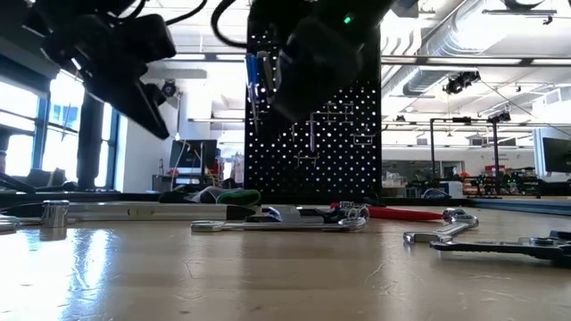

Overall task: Hang tools onto peg board
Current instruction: Put the black spirit level into the black bin on the pegboard

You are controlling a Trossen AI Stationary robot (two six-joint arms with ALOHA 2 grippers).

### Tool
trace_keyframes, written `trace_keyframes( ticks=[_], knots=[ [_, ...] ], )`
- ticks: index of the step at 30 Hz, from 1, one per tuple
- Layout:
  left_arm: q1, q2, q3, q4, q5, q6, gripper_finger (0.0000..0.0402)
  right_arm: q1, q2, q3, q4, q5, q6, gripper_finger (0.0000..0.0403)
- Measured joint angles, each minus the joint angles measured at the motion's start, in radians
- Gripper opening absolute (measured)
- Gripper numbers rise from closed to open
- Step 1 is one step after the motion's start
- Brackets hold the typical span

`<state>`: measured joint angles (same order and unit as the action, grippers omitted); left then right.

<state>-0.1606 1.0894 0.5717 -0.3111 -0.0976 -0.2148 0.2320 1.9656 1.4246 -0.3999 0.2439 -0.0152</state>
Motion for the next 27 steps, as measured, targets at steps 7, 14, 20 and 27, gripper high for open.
trace_keyframes(
  ticks=[7, 14, 20, 27],
  knots=[
    [-0.052, 0.002, -0.056, 0.055, -0.003, -0.053, 0.0149, -0.064, 0.069, 0.0, 0.084, -0.096, -0.087, 0.022],
    [-0.087, 0.001, -0.098, 0.108, -0.029, -0.098, 0.0149, -0.119, 0.135, 0.0, 0.173, -0.169, -0.161, 0.0225],
    [-0.108, 0.001, -0.102, 0.111, -0.047, -0.121, 0.0149, -0.171, 0.182, 0.0, 0.211, -0.262, -0.164, 0.0225],
    [-0.112, 0.001, -0.102, 0.116, -0.07, -0.124, 0.0149, -0.185, 0.243, 0.004, 0.243, -0.346, -0.147, 0.0225]
  ],
)
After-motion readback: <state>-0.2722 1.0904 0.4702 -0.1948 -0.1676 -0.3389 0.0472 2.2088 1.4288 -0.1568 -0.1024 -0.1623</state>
